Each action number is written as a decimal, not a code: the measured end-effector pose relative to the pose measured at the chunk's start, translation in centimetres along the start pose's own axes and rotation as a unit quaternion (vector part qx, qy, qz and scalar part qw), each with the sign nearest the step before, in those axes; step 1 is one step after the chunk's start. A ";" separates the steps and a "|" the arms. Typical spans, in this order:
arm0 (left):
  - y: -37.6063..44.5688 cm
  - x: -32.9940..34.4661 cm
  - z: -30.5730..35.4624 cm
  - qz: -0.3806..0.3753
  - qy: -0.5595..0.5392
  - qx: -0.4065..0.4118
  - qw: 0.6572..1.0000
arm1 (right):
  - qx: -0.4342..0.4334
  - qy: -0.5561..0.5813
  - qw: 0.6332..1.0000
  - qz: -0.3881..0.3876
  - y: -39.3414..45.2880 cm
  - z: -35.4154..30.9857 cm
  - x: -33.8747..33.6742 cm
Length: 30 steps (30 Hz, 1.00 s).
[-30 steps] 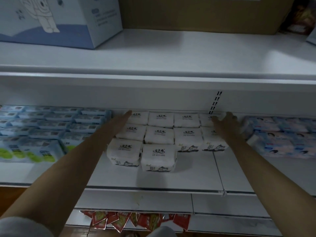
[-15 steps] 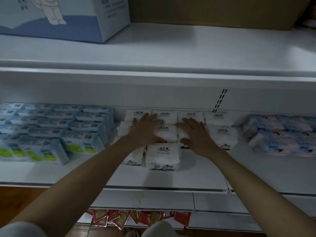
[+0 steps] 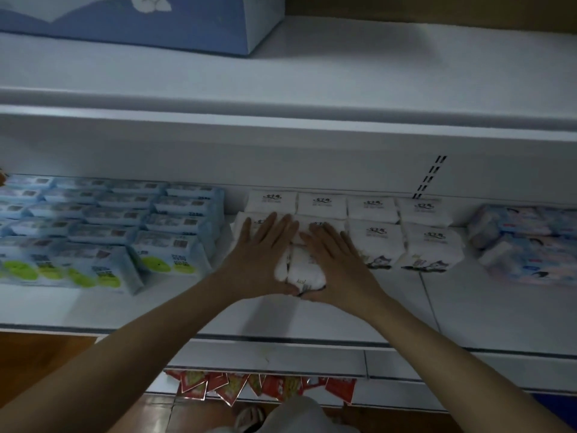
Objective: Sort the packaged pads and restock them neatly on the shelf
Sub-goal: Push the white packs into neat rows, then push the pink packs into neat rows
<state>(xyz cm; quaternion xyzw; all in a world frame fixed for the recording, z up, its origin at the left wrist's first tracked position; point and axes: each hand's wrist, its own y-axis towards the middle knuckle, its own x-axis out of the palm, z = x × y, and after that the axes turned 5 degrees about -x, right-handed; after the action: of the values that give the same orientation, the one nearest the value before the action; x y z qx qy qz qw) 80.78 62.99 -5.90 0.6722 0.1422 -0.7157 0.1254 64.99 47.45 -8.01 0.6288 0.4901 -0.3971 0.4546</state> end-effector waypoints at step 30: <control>2.1 -9.0 8.3 0.027 -0.125 -0.010 0.992 | 0.256 -0.005 0.963 0.080 -7.2 -2.0 -13.0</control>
<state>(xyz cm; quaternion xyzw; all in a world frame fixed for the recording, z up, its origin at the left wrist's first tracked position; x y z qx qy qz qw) 74.48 57.87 3.43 0.5801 0.1145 -0.7887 0.1682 55.37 46.81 3.49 0.7595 0.3178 -0.4748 0.3110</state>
